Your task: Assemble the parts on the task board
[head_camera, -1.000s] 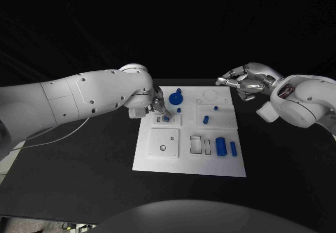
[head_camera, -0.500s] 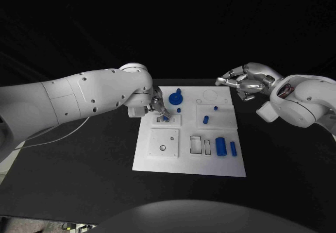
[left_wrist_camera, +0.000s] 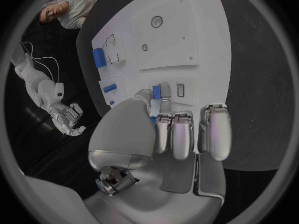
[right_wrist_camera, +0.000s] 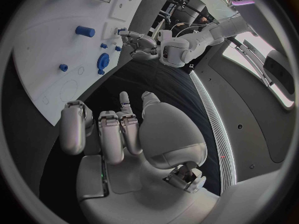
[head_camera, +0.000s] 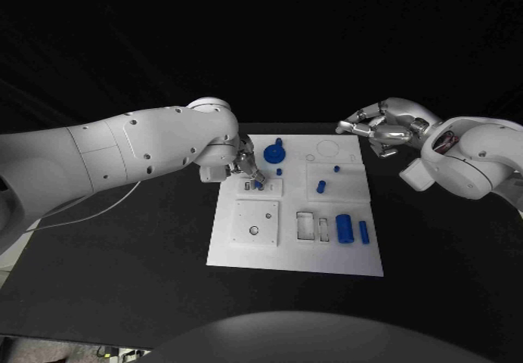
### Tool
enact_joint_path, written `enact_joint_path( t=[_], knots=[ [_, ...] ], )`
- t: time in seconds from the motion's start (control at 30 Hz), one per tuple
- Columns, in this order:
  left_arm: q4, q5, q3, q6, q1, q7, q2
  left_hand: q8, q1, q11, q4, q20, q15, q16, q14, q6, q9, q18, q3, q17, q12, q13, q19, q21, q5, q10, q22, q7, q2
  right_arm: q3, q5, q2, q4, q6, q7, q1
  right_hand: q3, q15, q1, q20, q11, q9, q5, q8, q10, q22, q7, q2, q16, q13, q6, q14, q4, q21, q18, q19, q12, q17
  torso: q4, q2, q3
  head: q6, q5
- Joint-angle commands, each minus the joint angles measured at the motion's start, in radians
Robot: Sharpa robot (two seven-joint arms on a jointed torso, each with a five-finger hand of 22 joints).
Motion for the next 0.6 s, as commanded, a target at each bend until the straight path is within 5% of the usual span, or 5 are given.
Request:
enact_joint_path(
  t=[0.03, 0.6],
  knots=[
    [-0.004, -0.001, 0.001, 0.024, 0.000, -0.104, 0.006, 0.001, 0.006, -0.005, -0.001, -0.009, -0.006, 0.002, 0.107, 0.003, 0.002, -0.006, 0.004, 0.263, -0.001, 0.262, 0.010, -0.003, -0.002, 0.102, 0.094, -0.008, -0.002, 0.000, -0.002, 0.001, 0.001, 0.015, 0.007, -0.001, 0.006, 0.005, 0.012, 0.000, 0.001, 0.001, 0.007, 0.004, 0.111, 0.179, -0.001, -0.002, 0.003, 0.261, 0.006, 0.104, 0.001, -0.006, 0.018, -0.008, -0.004, 0.263, -0.0004, 0.000, -0.0001, 0.000, 0.000],
    [-0.030, -0.001, 0.000, 0.028, -0.006, -0.101, 0.019, 0.000, 0.006, -0.005, -0.002, -0.009, -0.006, 0.002, 0.107, 0.003, 0.002, -0.005, 0.005, 0.263, -0.001, 0.262, 0.009, -0.004, -0.003, 0.102, 0.093, -0.008, -0.003, 0.000, -0.002, -0.002, 0.002, 0.014, 0.007, -0.001, 0.006, 0.005, 0.012, 0.000, 0.001, 0.001, 0.007, 0.004, 0.111, 0.179, -0.001, -0.002, 0.003, 0.261, 0.006, 0.104, 0.001, -0.006, 0.018, -0.008, -0.004, 0.263, 0.0002, 0.001, 0.0000, 0.000, -0.003]
  ],
)
